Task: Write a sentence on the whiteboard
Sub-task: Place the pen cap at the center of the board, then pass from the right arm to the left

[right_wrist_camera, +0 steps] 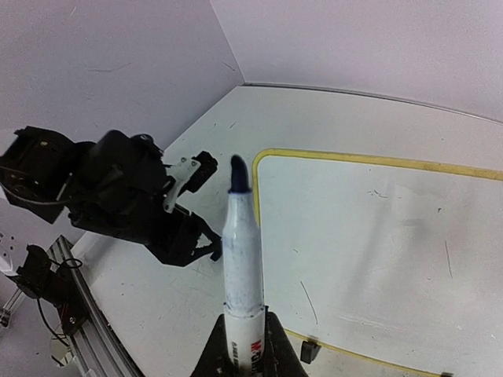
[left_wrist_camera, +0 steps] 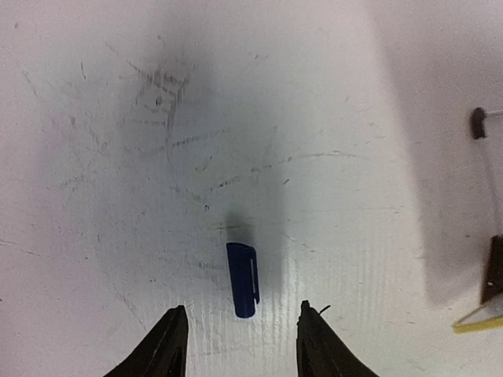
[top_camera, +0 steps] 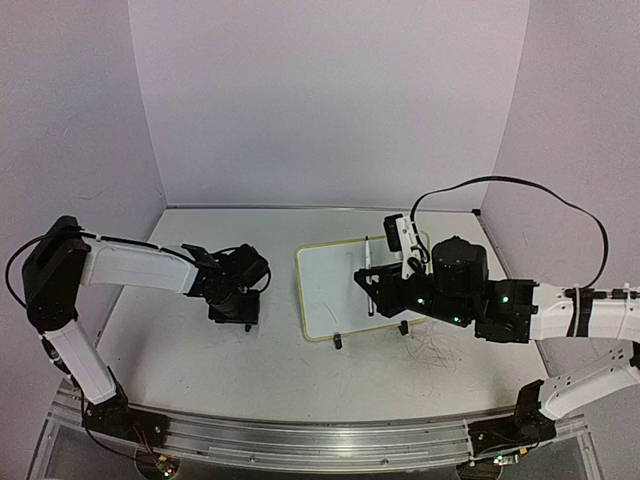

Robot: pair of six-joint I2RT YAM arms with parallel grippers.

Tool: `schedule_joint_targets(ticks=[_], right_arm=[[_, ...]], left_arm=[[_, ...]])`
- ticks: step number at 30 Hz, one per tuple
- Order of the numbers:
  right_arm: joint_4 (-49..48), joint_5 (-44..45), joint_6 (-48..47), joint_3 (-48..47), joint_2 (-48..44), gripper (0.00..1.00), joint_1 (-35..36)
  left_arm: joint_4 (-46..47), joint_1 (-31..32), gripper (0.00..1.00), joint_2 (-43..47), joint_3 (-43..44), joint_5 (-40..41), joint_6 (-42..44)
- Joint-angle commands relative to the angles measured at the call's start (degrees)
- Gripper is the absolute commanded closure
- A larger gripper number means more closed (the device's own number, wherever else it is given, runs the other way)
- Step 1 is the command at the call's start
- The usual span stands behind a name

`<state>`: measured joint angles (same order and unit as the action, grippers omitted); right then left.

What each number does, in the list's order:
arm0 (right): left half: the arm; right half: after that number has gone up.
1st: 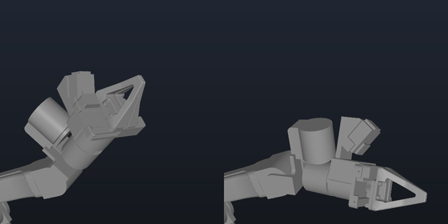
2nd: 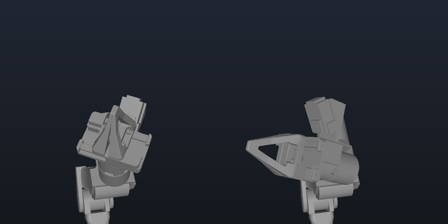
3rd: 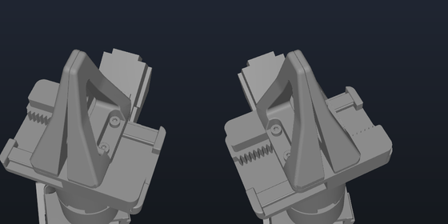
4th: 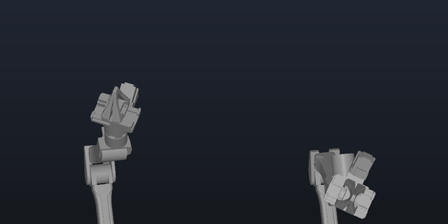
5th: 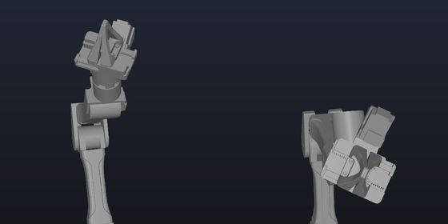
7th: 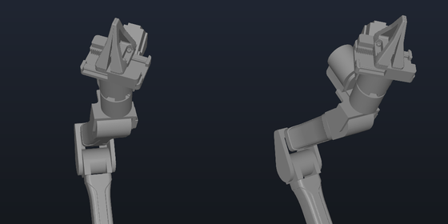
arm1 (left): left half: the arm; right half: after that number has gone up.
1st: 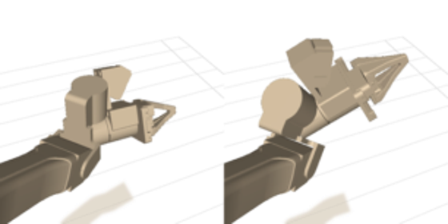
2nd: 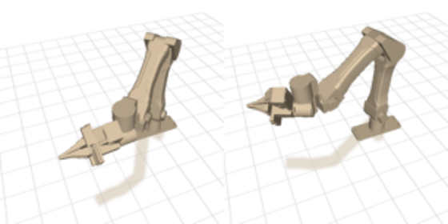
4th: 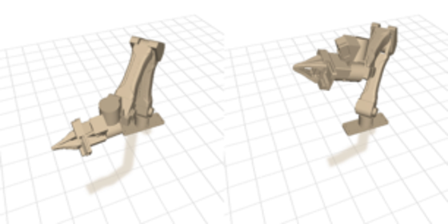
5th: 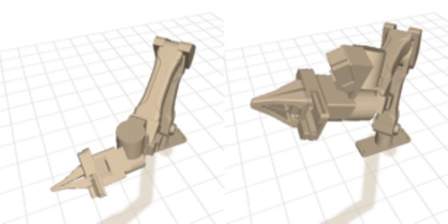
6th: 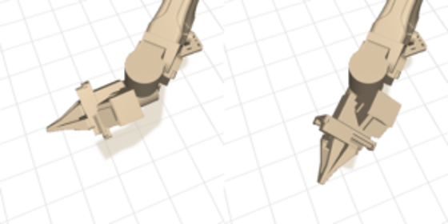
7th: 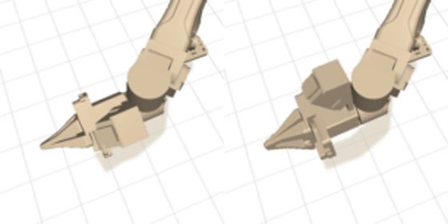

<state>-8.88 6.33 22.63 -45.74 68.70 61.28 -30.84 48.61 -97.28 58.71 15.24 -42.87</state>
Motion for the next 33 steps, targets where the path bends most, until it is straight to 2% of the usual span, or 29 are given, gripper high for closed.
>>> schedule_joint_targets(ticks=[1,3,6,8,10,14,19,26,33], right_arm=[[-0.43,0.10,-3.68,-0.10,1.52,1.00,0.01],[-0.52,-4.83,-8.84,-0.45,2.93,1.00,-0.02],[0.29,-12.40,-14.12,-2.06,5.11,1.00,0.03],[1.32,-17.69,-16.23,-4.10,6.45,1.00,0.00],[1.71,-22.16,-17.44,-5.66,7.62,1.00,0.15],[2.41,-24.03,-18.46,-8.02,9.78,1.00,0.40],[2.67,-25.04,-19.00,-9.87,11.05,1.00,0.70],[3.07,-25.81,-19.40,-10.94,11.52,1.00,0.90],[4.48,-25.14,-20.22,-12.01,12.51,1.00,0.98]], left_arm=[[0.12,2.63,0.40,12.34,3.94,2.44,3.66],[1.64,4.18,0.33,15.84,6.45,-0.64,6.20],[6.68,4.56,0.23,19.10,8.31,-13.59,8.29],[9.33,4.57,0.19,20.29,9.88,-23.00,7.89],[10.45,4.57,0.15,20.76,11.02,-29.12,6.94],[12.27,4.57,0.11,20.13,10.99,-39.66,5.43],[12.65,4.70,0.30,17.81,10.78,-46.60,4.06],[13.66,5.47,0.40,18.10,10.57,-47.71,4.10],[13.64,7.04,0.61,15.48,10.75,-49.12,3.76]])
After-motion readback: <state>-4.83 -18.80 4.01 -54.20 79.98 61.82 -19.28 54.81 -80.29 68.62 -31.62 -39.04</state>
